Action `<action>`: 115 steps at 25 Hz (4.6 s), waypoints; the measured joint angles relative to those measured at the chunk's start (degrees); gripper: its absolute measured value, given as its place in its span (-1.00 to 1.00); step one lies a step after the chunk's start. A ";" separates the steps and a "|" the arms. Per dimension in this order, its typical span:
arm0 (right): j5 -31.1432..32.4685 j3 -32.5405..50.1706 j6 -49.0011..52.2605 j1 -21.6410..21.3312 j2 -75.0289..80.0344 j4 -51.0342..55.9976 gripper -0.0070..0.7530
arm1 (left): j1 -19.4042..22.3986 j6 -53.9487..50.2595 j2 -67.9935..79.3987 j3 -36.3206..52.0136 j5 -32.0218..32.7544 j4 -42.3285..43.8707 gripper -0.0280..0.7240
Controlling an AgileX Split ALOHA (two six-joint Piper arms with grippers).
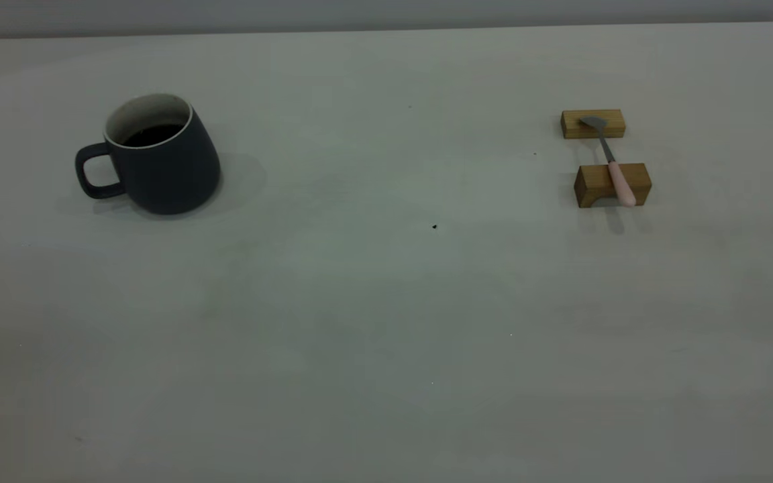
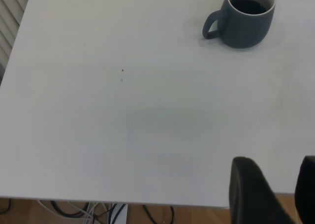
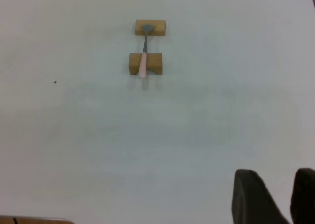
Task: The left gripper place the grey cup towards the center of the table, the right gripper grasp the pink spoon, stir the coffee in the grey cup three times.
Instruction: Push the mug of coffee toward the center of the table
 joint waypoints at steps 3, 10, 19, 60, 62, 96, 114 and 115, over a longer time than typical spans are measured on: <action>0.00 0.00 0.00 0.00 0.00 0.00 -0.36 | 0.00 0.00 0.00 0.00 0.00 0.00 -0.13; 0.00 0.00 0.00 0.00 0.00 0.00 -0.36 | 0.00 -0.01 0.00 0.00 0.00 0.00 -0.13; 0.00 0.00 0.00 0.00 0.00 0.00 -0.36 | 0.00 -3.09 14.07 -1.81 -2.52 0.24 -0.13; 0.00 0.00 0.00 0.00 0.00 0.04 -0.36 | -5.33 41.98 126.90 -55.57 -24.39 3.45 0.80; 0.00 0.00 0.00 0.00 0.00 0.04 -0.36 | -5.58 42.41 128.56 -55.97 -24.94 3.95 0.78; 0.00 0.00 0.00 0.00 0.00 0.04 -0.36 | -18.57 46.15 134.49 -56.00 -37.36 6.03 -0.37; 0.00 0.00 0.00 0.00 0.00 0.04 -0.36 | -26.47 41.71 135.06 -56.00 -42.81 3.86 -0.08; 0.00 0.00 0.00 0.00 0.00 0.04 -0.36 | -26.61 41.54 135.06 -56.00 -42.81 3.86 -0.04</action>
